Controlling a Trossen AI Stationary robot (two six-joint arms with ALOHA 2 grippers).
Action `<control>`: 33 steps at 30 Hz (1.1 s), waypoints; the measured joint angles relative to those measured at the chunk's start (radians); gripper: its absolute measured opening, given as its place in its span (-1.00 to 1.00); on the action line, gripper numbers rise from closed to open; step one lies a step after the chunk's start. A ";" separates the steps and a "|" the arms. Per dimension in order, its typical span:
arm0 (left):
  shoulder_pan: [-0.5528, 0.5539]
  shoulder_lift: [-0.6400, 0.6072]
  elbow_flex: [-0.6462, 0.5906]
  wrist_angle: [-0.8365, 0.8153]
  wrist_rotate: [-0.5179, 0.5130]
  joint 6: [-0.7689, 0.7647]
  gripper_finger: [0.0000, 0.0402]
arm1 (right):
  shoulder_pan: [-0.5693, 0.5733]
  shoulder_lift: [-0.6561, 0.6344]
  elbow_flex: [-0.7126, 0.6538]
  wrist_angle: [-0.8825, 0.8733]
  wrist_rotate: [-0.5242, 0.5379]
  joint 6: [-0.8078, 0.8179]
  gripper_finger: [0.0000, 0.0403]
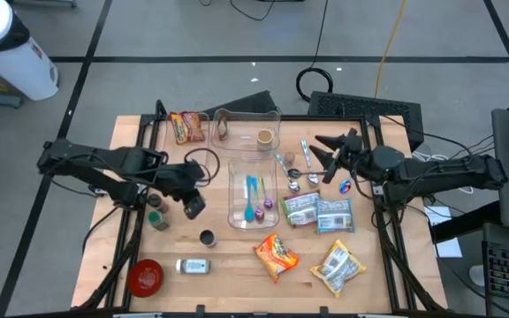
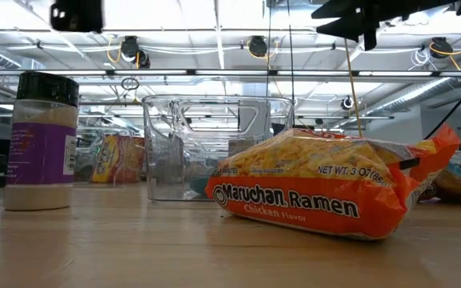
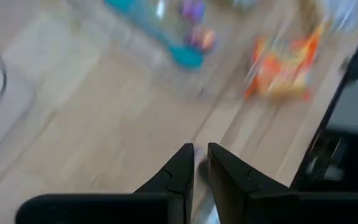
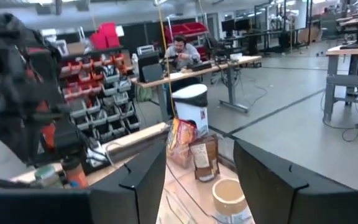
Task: Pick & Place Food Item
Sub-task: Put the green seasoning bottle into the top right transparent bin
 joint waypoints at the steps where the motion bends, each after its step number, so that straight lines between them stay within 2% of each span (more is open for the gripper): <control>1: 0.006 0.008 0.000 -0.034 0.024 0.009 -0.74 | 0.001 0.001 0.000 0.014 0.000 -0.004 -0.10; 7: 0.019 0.018 0.000 -0.167 0.120 0.062 -0.64 | 0.005 0.006 0.000 0.047 0.000 -0.011 -0.10; 12: 0.019 0.018 0.001 -0.232 0.226 0.062 -0.37 | 0.005 0.005 0.000 0.045 0.000 -0.011 -0.10; 19: 0.005 0.018 0.001 -0.452 0.361 0.024 0.07 | 0.005 0.008 0.000 0.017 0.000 -0.012 -0.10; 24: -0.057 -0.014 0.001 -0.484 0.326 -0.056 0.25 | 0.006 0.011 0.000 -0.005 0.000 -0.012 -0.10; 30: -0.165 -0.056 0.002 -0.494 0.156 -0.298 0.36 | 0.005 0.023 0.000 -0.006 0.000 -0.009 -0.10; 33: -0.218 -0.079 0.002 -0.497 0.120 -0.438 0.40 | 0.005 0.038 0.000 -0.005 0.000 -0.009 -0.10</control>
